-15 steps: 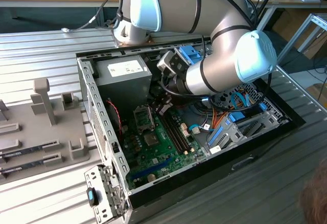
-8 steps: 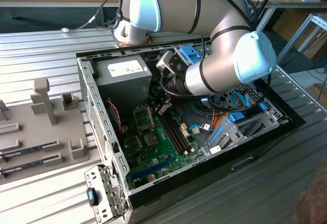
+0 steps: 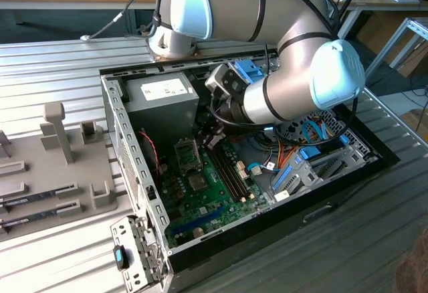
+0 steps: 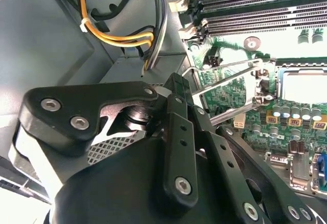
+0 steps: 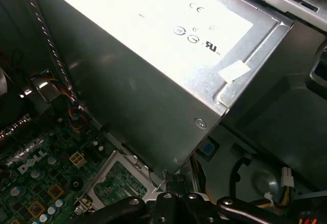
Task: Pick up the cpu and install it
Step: 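Close the cpu cover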
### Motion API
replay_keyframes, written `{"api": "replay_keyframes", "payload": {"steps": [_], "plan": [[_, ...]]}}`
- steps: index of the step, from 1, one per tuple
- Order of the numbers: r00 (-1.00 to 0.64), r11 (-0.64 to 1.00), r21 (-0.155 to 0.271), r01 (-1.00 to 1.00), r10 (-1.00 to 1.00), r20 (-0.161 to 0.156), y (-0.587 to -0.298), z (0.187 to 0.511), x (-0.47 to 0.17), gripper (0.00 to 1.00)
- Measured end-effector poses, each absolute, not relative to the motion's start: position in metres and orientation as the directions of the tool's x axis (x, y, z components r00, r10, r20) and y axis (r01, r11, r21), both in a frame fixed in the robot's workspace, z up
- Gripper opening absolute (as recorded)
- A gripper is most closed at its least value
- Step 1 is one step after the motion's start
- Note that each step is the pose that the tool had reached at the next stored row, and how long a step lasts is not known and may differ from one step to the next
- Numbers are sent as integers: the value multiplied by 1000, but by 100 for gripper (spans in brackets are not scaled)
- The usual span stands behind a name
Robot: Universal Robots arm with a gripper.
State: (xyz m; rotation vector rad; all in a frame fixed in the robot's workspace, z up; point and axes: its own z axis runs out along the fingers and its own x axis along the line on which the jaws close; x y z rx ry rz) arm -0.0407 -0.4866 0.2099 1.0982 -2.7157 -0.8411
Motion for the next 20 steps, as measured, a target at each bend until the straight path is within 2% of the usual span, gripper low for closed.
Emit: {"api": "replay_keyframes", "payload": {"steps": [5, 20], "plan": [[-735, 581, 532, -616, -666, -124, -494, 210, -41, 11], [-723, 569, 533, -626, -680, -124, -498, 214, -41, 11]]}}
